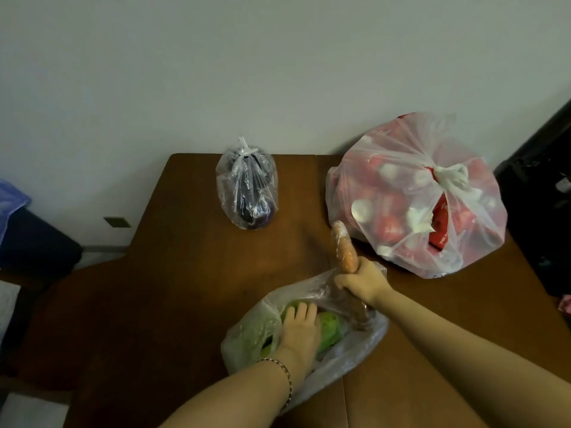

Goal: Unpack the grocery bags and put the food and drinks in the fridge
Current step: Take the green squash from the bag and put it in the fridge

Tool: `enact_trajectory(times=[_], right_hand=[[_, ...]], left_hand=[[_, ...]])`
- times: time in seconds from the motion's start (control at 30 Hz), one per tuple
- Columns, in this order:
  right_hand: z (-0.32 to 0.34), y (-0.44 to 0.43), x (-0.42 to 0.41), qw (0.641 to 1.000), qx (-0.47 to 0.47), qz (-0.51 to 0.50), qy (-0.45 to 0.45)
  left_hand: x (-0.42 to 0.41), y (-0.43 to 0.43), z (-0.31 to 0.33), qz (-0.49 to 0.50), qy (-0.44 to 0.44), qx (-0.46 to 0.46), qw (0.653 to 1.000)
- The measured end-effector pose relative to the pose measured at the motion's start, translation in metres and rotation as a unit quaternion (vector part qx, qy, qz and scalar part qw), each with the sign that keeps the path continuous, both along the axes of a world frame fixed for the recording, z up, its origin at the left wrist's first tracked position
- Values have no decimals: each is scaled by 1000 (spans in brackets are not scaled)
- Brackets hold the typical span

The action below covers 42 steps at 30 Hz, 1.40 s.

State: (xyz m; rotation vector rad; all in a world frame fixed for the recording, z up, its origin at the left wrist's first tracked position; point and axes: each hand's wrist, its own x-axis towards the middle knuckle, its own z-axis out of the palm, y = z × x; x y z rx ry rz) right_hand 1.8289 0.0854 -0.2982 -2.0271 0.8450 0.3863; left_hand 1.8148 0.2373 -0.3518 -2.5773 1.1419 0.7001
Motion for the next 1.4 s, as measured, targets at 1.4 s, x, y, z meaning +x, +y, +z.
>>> enact_trajectory(times=[1.4], right_hand=[[156, 42, -6, 859, -183, 464, -117]], left_hand=[[-34, 74, 218, 550, -69, -446, 703]])
